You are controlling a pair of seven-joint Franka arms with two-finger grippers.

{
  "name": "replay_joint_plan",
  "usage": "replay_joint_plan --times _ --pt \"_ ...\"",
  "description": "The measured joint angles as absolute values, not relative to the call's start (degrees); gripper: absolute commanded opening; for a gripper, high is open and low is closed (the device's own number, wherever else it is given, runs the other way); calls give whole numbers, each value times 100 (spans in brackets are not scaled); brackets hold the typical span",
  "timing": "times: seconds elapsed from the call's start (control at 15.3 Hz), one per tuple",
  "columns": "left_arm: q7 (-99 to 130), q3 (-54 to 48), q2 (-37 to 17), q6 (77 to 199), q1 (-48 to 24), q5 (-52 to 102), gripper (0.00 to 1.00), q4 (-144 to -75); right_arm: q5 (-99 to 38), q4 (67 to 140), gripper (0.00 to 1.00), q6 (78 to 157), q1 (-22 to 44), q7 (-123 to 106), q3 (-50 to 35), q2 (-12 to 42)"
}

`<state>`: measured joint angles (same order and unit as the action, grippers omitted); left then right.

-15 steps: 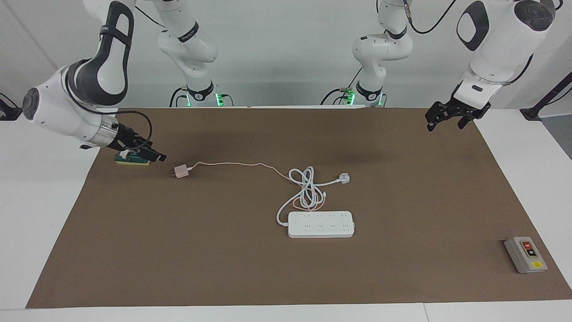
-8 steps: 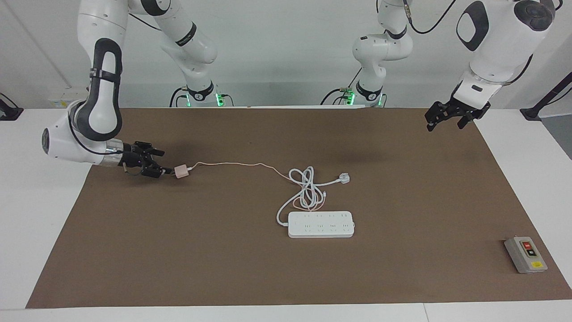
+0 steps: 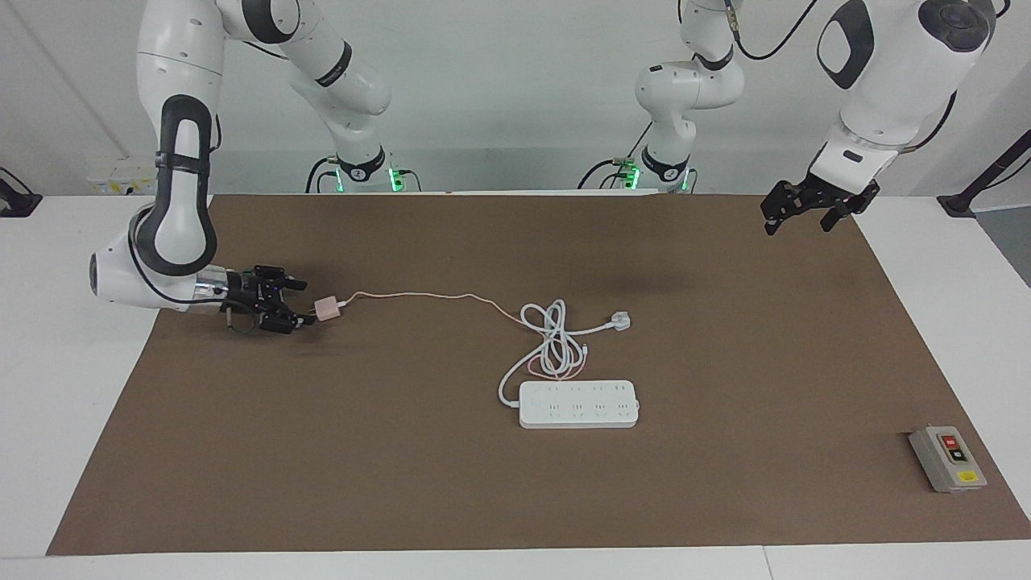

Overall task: Plug charger into power strip
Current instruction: 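Lower the right gripper onto the pink charger plug and close it, then carry the pink plug toward the power strip while the left gripper approaches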

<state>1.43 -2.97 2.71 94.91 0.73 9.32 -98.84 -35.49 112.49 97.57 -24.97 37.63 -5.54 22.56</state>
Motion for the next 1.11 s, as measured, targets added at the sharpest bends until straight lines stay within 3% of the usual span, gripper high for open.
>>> replay_joint_plan --times 0.52,0.85,1.11 --pt "55 -269 -492 9512 632 3988 100 -10200 -3564 11267 100 9800 -2323 3721 -559 2341" --pt "-440 -268 -449 9528 712 5321 100 -10782 -3564 11430 100 10043 -2324 3477 -556 2373" --pt "-1209 -281 -445 9543 714 5994 100 -11292 -3564 11528 64 10223 -2324 3283 -556 2384"
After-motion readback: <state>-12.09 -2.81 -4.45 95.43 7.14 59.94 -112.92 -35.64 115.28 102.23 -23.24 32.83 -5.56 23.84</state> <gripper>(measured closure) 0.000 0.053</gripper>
